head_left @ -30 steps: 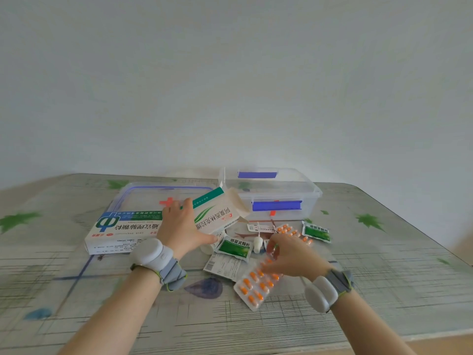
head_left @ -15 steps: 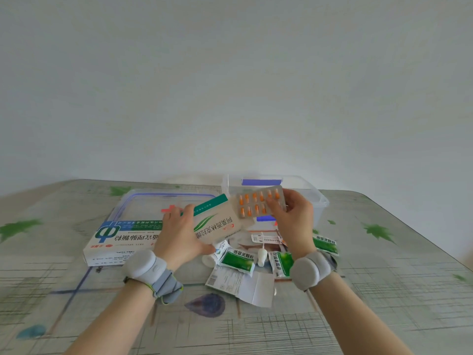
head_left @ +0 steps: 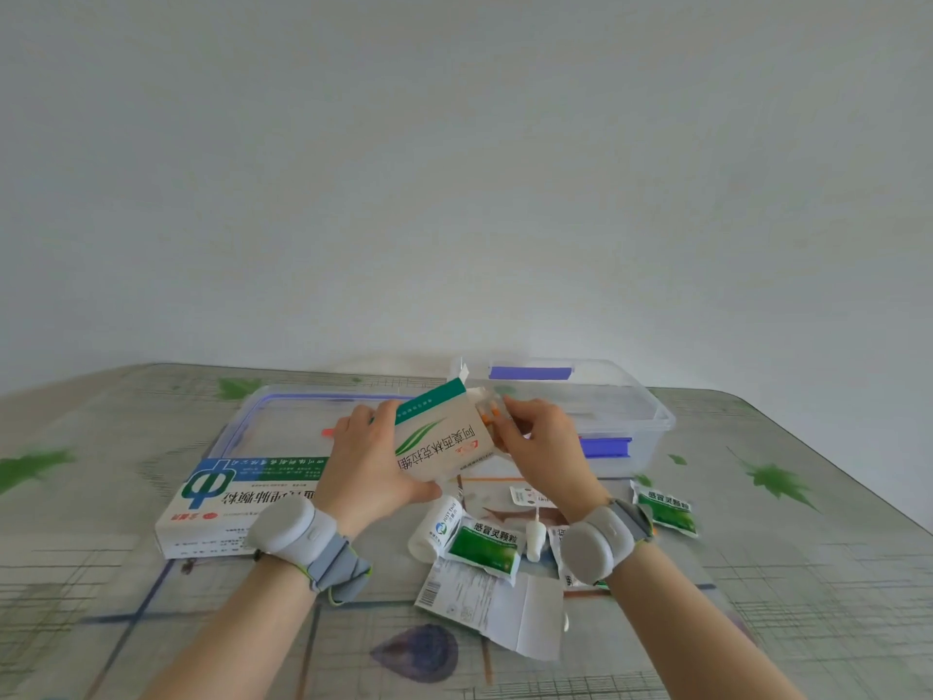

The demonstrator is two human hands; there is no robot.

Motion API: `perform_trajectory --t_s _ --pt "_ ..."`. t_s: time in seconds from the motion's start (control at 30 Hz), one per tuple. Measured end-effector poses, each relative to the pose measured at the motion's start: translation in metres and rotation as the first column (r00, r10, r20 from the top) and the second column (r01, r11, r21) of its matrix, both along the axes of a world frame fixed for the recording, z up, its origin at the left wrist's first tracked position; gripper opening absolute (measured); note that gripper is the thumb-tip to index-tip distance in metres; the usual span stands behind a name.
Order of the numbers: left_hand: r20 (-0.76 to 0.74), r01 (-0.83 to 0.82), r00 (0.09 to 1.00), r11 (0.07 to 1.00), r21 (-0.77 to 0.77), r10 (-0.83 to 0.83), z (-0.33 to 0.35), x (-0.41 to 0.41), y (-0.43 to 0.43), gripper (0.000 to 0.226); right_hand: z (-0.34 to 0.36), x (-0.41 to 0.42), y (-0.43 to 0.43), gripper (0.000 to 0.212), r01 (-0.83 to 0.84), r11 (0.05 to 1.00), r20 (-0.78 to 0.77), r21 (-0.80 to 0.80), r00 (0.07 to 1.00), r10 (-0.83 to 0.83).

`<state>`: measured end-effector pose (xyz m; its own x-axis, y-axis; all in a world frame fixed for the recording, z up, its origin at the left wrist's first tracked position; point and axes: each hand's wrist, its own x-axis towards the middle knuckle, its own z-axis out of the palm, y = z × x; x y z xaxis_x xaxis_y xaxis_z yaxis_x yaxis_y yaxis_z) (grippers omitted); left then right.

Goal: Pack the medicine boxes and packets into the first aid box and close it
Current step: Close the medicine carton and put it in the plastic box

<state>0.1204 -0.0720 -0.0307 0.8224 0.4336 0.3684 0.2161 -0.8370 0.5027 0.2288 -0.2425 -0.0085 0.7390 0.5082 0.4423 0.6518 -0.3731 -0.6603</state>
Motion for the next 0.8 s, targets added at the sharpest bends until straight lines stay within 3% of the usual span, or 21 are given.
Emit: perform_trajectory --t_s 0.17,0.23,0.37,0.5,0.57,0.8 --pt "-0.026 -0.007 1.000 1.000 -0.021 0.007 -0.002 0.008 0.000 0.102 -0.003 0.009 -0.013 0.026 0.129 0.982 -0.038 0.138 0.991 -0.125" --pt "-0.035 -0.014 0.999 1.000 -0.014 0.013 -0.004 0.009 -0.001 0.102 -0.005 0.018 -0.025 0.025 0.201 0.971 -0.129 0.130 0.974 -0.184" --pt "-0.047 0.001 0.999 1.000 0.000 -0.001 -0.006 0.013 -0.004 0.099 -0.017 0.038 -0.059 0.033 0.290 0.933 -0.259 -0.214 0.904 -0.340" --pt "-0.050 0.038 0.998 0.999 0.012 -0.037 -0.005 0.018 -0.012 0.099 -0.030 0.045 -0.093 0.015 0.411 0.712 -0.031 -0.569 0.854 -0.519" --pt "-0.063 0.055 0.997 0.998 0.003 -0.055 -0.004 0.021 -0.017 0.102 -0.035 0.044 -0.102 0.004 0.404 0.641 -0.002 -0.652 0.845 -0.535" --pt "-0.096 0.086 0.992 0.996 0.013 -0.084 -0.003 0.026 -0.033 0.104 -0.045 0.044 -0.112 0.028 0.337 0.562 0.006 -0.755 0.861 -0.508"
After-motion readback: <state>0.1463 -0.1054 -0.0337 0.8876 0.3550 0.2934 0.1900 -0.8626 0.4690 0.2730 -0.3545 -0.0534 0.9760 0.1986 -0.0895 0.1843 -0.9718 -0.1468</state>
